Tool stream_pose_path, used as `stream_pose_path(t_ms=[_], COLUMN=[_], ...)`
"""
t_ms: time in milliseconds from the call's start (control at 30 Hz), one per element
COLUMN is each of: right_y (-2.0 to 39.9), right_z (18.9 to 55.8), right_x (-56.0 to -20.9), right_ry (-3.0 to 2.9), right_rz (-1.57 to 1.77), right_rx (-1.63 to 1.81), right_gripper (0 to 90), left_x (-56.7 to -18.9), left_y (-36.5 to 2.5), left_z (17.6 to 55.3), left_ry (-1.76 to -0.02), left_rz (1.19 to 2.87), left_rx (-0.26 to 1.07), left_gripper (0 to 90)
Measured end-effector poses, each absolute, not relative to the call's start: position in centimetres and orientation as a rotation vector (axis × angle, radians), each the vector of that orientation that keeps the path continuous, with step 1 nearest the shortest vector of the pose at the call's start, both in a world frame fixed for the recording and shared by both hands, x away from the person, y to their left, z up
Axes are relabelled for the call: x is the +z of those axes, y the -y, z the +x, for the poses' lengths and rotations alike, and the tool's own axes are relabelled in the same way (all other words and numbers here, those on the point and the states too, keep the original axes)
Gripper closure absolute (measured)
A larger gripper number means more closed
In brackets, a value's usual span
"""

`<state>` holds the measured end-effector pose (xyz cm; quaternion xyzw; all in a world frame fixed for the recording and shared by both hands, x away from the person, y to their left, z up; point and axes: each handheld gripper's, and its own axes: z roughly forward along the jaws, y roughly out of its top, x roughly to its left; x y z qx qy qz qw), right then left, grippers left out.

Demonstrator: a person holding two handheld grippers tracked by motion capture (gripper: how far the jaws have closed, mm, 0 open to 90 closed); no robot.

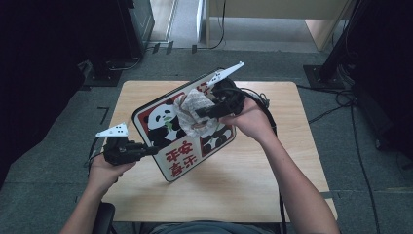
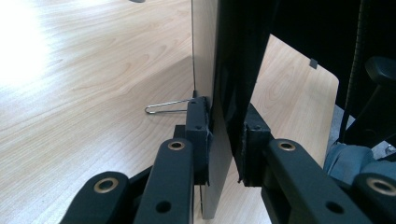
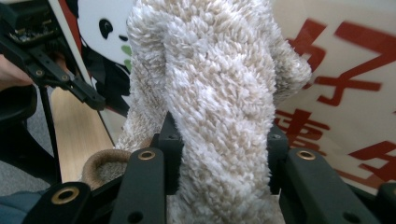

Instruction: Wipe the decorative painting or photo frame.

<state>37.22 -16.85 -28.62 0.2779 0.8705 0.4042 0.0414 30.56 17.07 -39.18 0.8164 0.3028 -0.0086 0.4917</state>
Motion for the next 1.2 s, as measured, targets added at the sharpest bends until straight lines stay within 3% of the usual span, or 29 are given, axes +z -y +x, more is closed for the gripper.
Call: stream_pose_path(t_ms=[1200], right_y=[17.7], right_z=[35.6], right_x=[-36.5], right_ry=[-2.717], right_rz=[0.908], right_rx=[1.288], right_gripper=[63.1], left_x=[-39.1], left_y=[-17.2], left_z=[30.6], left_ry=[-0.73], left_rz=[1.987], left_rx=[-0.019], left_gripper=[78.3])
